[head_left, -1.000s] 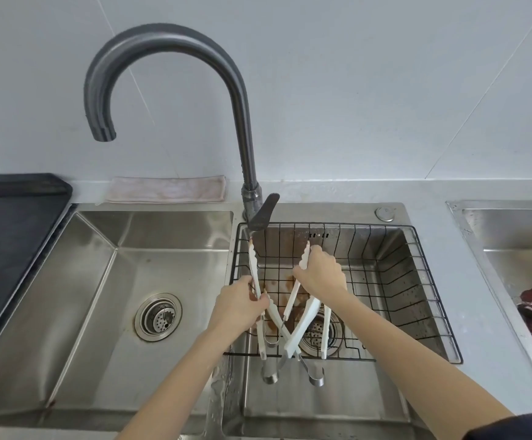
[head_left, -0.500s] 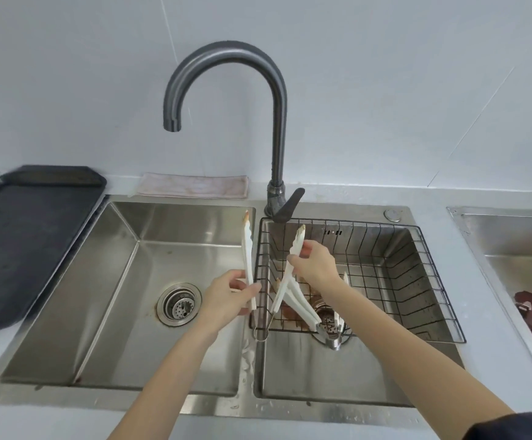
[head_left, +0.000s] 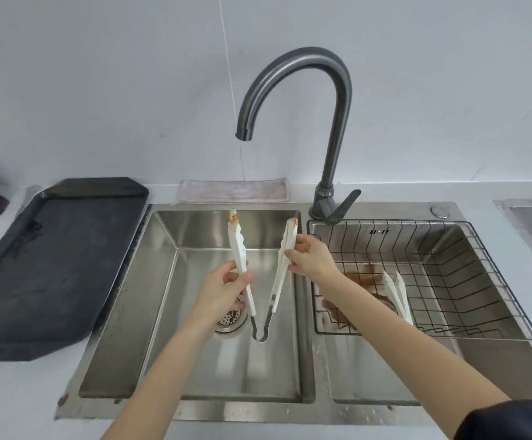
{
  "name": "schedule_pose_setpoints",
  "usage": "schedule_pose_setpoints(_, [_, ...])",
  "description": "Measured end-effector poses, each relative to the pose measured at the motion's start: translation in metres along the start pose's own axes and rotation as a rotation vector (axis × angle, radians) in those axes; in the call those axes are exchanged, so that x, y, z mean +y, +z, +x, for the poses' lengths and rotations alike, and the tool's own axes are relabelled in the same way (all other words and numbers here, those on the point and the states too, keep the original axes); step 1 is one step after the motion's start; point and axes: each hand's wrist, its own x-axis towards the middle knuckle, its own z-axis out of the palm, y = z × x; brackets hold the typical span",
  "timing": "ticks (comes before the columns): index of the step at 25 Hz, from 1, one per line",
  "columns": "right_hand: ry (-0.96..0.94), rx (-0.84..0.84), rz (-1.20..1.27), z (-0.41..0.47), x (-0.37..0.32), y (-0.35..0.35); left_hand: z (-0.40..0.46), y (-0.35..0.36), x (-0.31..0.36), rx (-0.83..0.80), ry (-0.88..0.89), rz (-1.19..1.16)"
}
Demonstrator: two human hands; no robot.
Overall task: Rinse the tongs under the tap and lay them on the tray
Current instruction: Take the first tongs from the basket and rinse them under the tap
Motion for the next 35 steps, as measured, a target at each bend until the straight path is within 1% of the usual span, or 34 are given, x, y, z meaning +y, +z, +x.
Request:
schedule_pose_setpoints(3, [0.032, 0.076, 0.021, 0.013, -0.004, 0.001, 0.018, -0.017, 0.004, -0.009, 0.004, 0.014])
schedule_pose_setpoints(5, [0.067, 0.184, -0.004, 0.022, -0.006, -0.011, 0.029, -0.022, 0.005, -0.028, 0.003, 0.016])
schedule_pose_setpoints(8, [0.109, 0.403, 0.007, 0.040, -0.012, -0.037, 0.043, -0.026, 0.004, -0.048, -0.006, 0.006])
schedule_pose_setpoints(10, [0.079, 0.490, -0.055, 0.054, -0.019, -0.051, 0.048, -0.026, 0.001, -0.046, -0.013, -0.034])
schedule_pose_setpoints(13, [0.005, 0.518, -0.124, 0.071, -0.032, -0.060, 0.051, -0.026, -0.003, -0.038, -0.034, -0.093])
schedule_pose_setpoints(17, [-0.053, 0.567, -0.193, 0.077, -0.036, -0.064, 0.047, -0.025, -0.007, -0.035, -0.060, -0.116])
schedule_pose_setpoints(20, [-0.066, 0.539, -0.191, 0.075, -0.032, -0.065, 0.042, -0.024, -0.012, -0.029, -0.079, -0.104])
schedule_pose_setpoints(24, [-0.065, 0.526, -0.125, 0.072, -0.031, -0.066, 0.037, -0.026, -0.013, -0.032, -0.074, -0.077])
schedule_pose_setpoints(31, [-0.042, 0.567, -0.023, 0.065, -0.023, -0.060, 0.033, -0.027, -0.014, -0.042, -0.067, -0.087])
schedule_pose_setpoints(34, [-0.015, 0.633, 0.102, 0.061, -0.020, -0.048, 0.034, -0.026, -0.016, -0.040, -0.068, -0.093])
schedule_pose_setpoints(35, [0.014, 0.632, 0.156, 0.055, -0.017, -0.037, 0.034, -0.027, -0.017, -0.032, -0.070, -0.102])
